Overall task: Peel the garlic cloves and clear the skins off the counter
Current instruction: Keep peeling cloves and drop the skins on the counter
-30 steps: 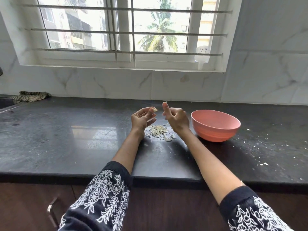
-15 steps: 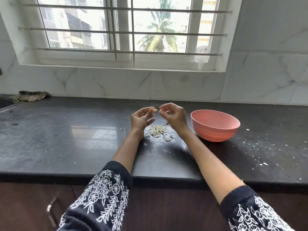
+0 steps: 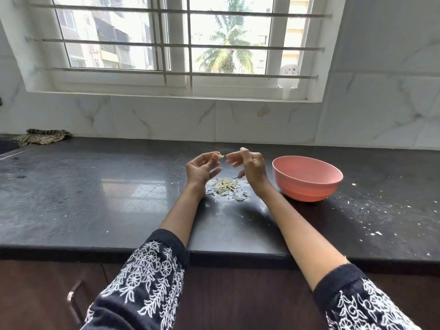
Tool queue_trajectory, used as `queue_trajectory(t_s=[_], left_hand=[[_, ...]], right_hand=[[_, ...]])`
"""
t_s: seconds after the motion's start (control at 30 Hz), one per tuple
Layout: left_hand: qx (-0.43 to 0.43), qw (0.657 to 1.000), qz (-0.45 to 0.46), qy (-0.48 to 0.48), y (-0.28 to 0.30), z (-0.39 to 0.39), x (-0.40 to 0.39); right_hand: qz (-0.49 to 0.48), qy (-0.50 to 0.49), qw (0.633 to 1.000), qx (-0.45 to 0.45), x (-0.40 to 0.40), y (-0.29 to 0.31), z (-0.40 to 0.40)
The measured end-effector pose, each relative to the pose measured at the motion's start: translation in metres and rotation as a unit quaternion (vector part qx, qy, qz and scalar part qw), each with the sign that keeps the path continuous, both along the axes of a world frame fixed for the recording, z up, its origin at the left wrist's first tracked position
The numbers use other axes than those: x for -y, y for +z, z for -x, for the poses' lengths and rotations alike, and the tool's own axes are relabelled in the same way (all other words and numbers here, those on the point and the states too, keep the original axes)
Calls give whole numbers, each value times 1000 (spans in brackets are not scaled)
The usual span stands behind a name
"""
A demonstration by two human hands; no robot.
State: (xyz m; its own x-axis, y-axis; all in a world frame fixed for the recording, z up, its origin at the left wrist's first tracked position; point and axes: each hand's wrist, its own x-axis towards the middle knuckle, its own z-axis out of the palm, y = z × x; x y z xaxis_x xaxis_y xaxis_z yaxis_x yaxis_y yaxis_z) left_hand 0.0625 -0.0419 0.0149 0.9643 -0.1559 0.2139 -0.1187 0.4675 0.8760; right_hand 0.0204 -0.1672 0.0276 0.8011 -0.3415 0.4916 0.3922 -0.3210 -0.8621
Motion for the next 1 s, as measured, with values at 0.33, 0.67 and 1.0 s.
queue_trajectory(t_s=[0.33,0.67,1.0], left_hand=[[24,999,-15,-18,-3,-1,1],[124,979,-149,59,-8,-3,7],[135,977,-154,56,-8,-6,8]], right_hand=[[85,30,996,13,0,-6,-3],[172,-47,984,-5,6,-12,-11],[242,-91,966,-25,10,-11,-10]])
